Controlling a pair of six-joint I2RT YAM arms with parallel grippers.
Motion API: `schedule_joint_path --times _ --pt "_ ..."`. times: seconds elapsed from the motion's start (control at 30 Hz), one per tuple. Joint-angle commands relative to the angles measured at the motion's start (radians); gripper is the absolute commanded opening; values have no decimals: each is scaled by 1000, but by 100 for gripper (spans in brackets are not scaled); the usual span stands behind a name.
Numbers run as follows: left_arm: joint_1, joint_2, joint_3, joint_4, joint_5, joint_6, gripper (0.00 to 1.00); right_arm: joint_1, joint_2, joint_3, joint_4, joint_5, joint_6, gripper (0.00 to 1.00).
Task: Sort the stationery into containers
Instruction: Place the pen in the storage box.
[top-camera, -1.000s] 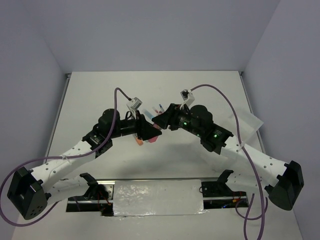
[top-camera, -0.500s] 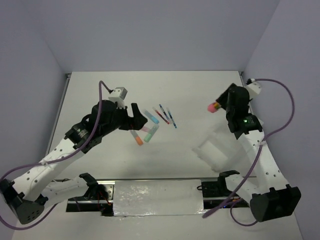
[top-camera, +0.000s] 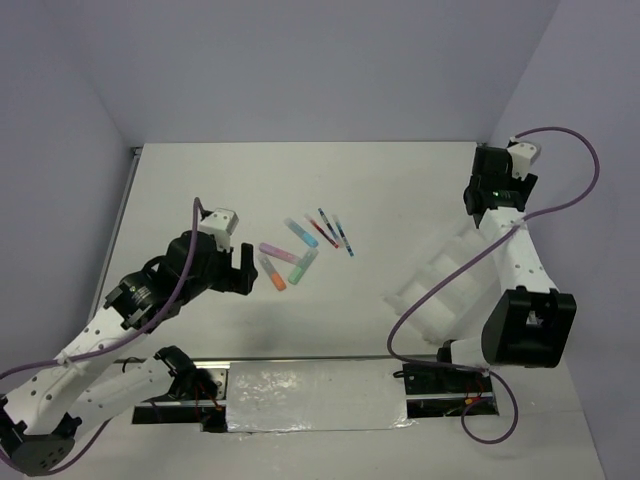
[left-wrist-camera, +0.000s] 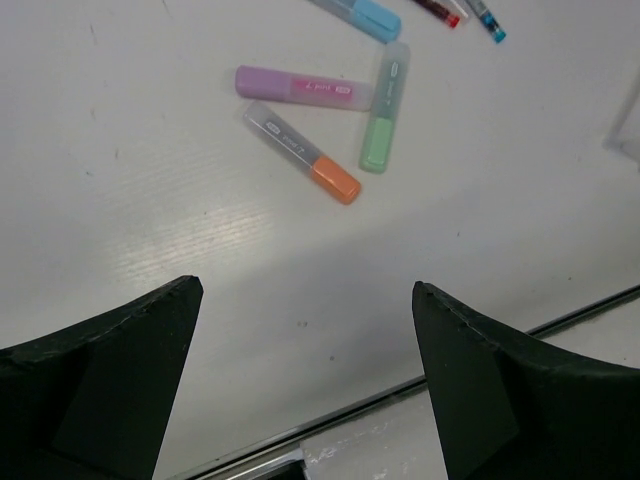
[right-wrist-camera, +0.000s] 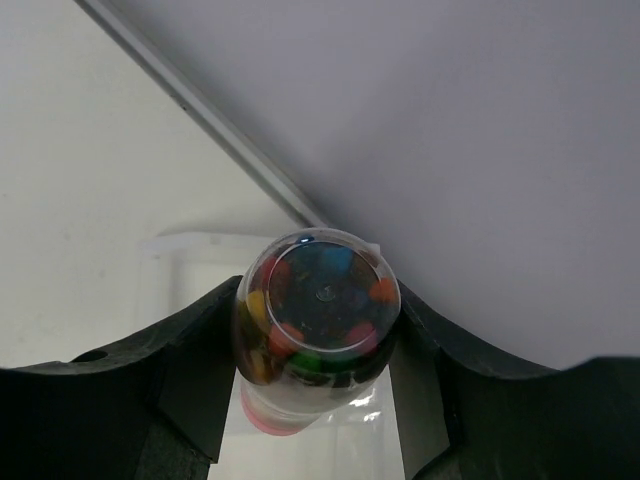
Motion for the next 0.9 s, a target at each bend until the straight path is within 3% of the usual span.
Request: schedule_joint_path --times 0.0,0.4,0.5,0.63,0.87 --pt "-1 14 -7 32 25 47 99 1 29 46 143 110 -137 0" --pt "-10 -53 -31 56 28 38 99 1 213 53 334 194 -390 0" --pt "-27 -47 -31 56 28 38 99 2 237 61 303 202 -392 7" --pt "-31 -38 -28 52 25 38 99 7 280 69 295 245 -427 7" --pt "-33 -82 -34 55 10 33 99 31 280 15 262 262 -351 10"
